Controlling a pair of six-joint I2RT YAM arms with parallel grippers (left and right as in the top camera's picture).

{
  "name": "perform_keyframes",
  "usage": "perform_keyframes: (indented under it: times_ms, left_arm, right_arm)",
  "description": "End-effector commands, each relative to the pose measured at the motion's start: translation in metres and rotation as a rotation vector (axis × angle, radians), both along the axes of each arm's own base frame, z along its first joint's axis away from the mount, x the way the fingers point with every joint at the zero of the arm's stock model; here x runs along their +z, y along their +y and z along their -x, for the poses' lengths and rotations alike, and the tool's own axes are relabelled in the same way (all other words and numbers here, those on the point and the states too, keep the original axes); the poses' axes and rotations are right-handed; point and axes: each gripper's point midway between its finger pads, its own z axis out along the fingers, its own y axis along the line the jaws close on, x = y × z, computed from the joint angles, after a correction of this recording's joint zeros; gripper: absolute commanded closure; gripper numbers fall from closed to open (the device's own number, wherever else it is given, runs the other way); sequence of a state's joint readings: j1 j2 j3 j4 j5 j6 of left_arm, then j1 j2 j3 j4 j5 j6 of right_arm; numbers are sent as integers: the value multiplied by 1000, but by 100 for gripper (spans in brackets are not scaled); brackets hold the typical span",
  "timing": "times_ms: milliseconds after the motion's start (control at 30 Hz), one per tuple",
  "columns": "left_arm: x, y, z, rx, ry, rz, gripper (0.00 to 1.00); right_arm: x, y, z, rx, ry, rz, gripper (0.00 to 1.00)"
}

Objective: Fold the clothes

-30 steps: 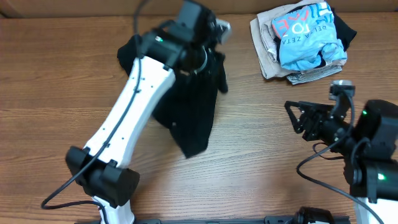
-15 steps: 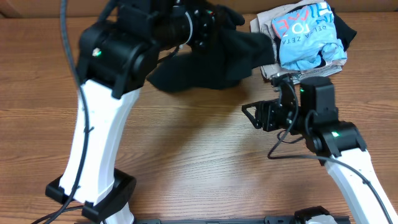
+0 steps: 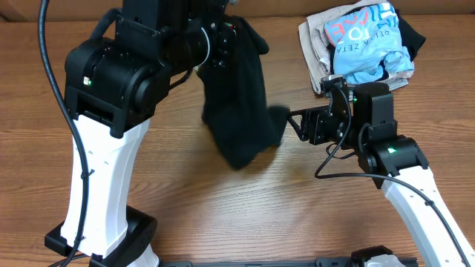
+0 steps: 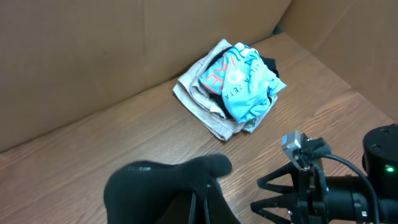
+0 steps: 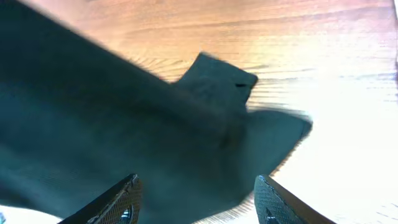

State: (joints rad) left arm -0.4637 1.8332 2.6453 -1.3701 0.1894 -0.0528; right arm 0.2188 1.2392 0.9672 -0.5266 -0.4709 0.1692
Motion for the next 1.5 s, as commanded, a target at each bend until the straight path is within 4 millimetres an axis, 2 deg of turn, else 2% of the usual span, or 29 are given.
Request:
perform_keyframes:
  times_ms: [0,267,400,533,767,833,900,1000,1133,1200,1233,1333,1467]
  left_arm:
    - [24,11,10,11,-73,14,96]
    - [22,16,8,41,-76,-10,96]
    - [18,24,5,80,-71,-40,96]
    - [17,24,6,78,-70,-43,96]
    - [17,24,6,78,-70,-42,96]
    - [17,24,6,78,-70,-42,96]
    - [17,24,6,78,-70,-42,96]
    - [16,24,6,78,-67,-44,96]
    - [14,25,7,77,-59,-48,96]
    - [14,25,7,78,-57,-49,96]
    - [14,25,7,78,-57,-49,96]
    - [14,27,6,82,-57,-49,96]
    - [18,41,2,131,-57,-30,96]
  right_arm:
    - [-1,16,0,39,8,-4,35]
    - [-5,61,25,215,-24,30,32]
    - [-14,74,42,275,1,48,32]
    - [-31,79,48,265,8,123,33]
    - [-66,94,50,270,40,233,31]
    - [-78,102,50,282,56,247,27]
    - [-90,110,48,291,63,262,18]
    - [-105,114,39,260,63,288,12]
    - [-112,105,20,138,50,326,13]
    - [-108,100,12,93,27,336,21]
    - [-107,97,8,62,22,338,31]
    - [-97,92,4,37,6,324,75]
    - [-66,80,2,-5,-37,279,87]
